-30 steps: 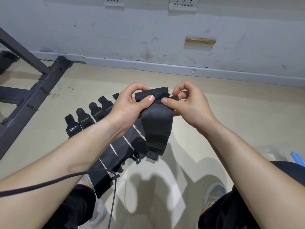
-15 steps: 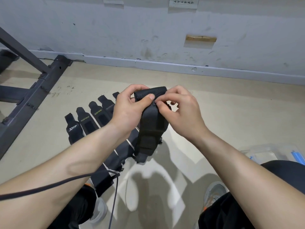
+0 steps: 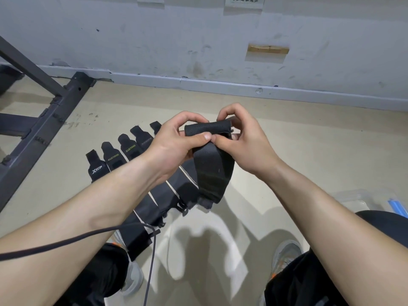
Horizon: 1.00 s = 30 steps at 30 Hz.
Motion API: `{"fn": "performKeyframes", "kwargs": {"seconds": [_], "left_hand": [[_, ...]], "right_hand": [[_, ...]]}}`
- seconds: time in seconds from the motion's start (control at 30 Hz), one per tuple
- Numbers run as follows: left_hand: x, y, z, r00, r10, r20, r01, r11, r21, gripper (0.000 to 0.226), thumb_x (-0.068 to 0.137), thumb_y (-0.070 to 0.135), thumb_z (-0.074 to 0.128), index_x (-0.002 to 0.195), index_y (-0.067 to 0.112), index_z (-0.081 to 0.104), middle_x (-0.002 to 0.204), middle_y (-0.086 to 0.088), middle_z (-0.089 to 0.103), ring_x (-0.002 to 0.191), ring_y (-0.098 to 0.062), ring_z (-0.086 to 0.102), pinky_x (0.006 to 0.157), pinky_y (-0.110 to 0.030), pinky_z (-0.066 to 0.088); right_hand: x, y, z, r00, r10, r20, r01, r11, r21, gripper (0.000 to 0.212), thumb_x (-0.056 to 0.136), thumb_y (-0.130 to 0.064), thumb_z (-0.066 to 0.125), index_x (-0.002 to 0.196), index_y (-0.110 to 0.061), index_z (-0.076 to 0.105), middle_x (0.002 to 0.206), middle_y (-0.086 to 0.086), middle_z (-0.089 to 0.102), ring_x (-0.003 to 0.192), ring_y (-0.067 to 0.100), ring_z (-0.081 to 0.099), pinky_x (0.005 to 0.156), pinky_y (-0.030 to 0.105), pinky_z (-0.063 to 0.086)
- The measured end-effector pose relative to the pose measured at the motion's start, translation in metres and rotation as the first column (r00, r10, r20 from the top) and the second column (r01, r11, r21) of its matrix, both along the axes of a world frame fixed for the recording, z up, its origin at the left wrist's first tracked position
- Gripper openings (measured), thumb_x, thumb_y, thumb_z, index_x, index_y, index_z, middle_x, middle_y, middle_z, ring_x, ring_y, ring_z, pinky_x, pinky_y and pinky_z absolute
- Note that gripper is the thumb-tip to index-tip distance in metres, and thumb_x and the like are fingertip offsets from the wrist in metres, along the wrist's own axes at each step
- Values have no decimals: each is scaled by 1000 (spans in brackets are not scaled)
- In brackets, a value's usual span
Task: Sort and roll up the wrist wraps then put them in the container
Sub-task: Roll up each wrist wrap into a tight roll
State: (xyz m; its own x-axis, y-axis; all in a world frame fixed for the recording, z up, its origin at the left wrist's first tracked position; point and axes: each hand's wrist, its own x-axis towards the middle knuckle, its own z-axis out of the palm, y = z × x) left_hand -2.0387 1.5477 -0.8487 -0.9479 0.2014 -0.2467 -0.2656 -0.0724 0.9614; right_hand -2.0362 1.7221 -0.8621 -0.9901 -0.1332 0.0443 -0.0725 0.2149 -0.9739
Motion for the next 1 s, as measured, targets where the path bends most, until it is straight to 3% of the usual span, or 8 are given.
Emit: {"fn": "performKeyframes", "kwargs": {"seconds": [0.1, 0.2, 0.37, 0.47, 0.63, 0.77, 0.9, 1.0], "left_hand": [[-3, -2, 0, 997, 38, -60, -40, 999, -34, 24, 88, -7, 71, 101, 12, 65, 74, -3, 72, 65, -19, 69, 59, -25, 53], [-3, -2, -4, 994, 43, -99, -51, 995, -86, 25, 84, -9, 74, 94, 13, 67, 75, -2, 75, 70, -19, 71, 66, -29, 58], [-5, -5, -3, 998, -4, -57, 3, 1000, -23, 31, 80, -8, 76, 102, 12, 70, 84, -5, 74, 79, -19, 71, 76, -27, 59], [-4, -7, -2, 998, -31, 57, 26, 995, 97, 47, 80, 13, 74, 125, 7, 63, 94, -8, 75, 87, -20, 72, 80, -29, 59], [3, 3, -6, 994, -69, 85, 76, 994, -77, 52, 105, 48, 45, 118, 5, 71, 117, -20, 73, 110, -25, 70, 102, -45, 52], [5, 9, -7, 997, -75, -9, 72, 982, -176, 32, 108, 33, 50, 116, 11, 71, 108, -9, 78, 106, -27, 74, 101, -46, 55], [6, 8, -7, 997, -64, -52, 50, 970, -237, 23, 107, 13, 51, 86, 13, 61, 60, 18, 68, 61, 3, 67, 63, -14, 52], [0, 1, -8, 997, -70, -35, 62, 980, -190, 18, 105, 8, 52, 115, 1, 65, 94, 0, 78, 86, -12, 74, 76, -23, 57]], "right_hand": [[-1, 2, 4, 994, 72, 77, -57, 980, -189, 20, 90, -11, 75, 98, -19, 59, 92, 3, 62, 75, 10, 57, 66, 26, 47], [-3, 2, 3, 987, 69, 143, -27, 961, -276, 13, 86, -27, 75, 89, -20, 64, 80, 9, 61, 73, 18, 57, 67, 32, 44], [-5, 2, -1, 979, 28, 201, 47, 932, -358, 12, 77, -16, 77, 84, -18, 67, 77, 7, 70, 74, 28, 65, 71, 35, 53], [-6, 2, -2, 972, 12, 234, 86, 911, -402, 12, 75, -12, 77, 81, -19, 68, 75, 7, 70, 72, 28, 65, 71, 35, 53], [-7, 2, -5, 984, -40, 172, 86, 959, -270, 18, 82, -10, 77, 81, -26, 69, 87, 7, 66, 83, 24, 64, 73, 34, 53], [-5, 5, -2, 981, -21, 195, 73, 962, -263, 25, 98, 1, 62, 111, -20, 60, 89, 8, 70, 71, 17, 69, 63, 30, 55], [-7, 6, -2, 991, -42, 125, 58, 990, -125, 24, 95, 0, 67, 109, -19, 67, 98, 3, 71, 87, 13, 71, 74, 33, 59], [-7, 7, 2, 984, -2, 180, 43, 974, -221, 23, 91, 3, 71, 104, -15, 69, 103, 7, 70, 92, 16, 69, 70, 30, 58]]}}
